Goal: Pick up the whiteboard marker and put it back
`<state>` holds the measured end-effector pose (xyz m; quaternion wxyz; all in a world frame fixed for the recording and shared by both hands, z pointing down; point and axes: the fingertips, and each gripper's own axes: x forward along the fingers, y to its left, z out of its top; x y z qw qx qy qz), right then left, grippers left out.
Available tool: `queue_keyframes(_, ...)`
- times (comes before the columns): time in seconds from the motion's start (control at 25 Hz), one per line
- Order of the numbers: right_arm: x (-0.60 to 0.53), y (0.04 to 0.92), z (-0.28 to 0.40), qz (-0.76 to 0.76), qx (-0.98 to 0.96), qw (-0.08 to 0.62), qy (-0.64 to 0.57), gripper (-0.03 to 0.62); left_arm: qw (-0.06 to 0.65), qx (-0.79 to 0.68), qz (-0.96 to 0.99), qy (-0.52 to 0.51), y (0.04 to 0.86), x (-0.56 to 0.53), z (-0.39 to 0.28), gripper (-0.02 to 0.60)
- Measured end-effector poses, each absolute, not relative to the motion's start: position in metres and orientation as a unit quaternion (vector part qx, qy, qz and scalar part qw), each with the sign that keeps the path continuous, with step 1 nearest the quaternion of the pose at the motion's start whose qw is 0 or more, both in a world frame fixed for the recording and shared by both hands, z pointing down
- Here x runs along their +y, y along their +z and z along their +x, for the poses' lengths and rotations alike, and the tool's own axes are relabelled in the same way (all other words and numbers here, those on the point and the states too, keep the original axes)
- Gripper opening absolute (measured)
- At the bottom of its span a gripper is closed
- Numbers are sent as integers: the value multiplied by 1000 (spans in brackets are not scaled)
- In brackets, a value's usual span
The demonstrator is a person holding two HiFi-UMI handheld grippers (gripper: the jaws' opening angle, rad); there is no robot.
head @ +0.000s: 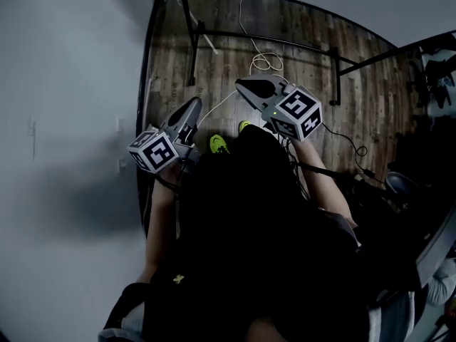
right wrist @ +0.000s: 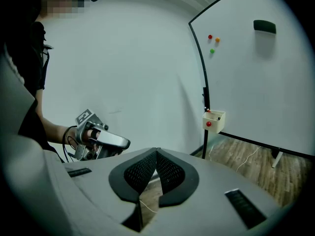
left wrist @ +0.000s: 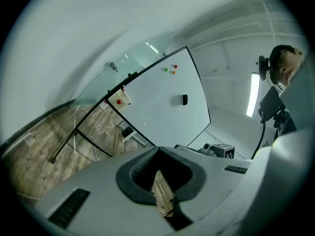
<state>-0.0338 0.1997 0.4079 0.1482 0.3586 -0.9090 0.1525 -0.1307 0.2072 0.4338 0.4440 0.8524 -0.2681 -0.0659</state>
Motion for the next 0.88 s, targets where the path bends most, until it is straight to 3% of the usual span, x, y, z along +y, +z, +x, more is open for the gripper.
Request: queue_keyframes(0.88,162,420,-55,333,-915,159,166,-2,441,-271,853,-58,434,183,-130,32)
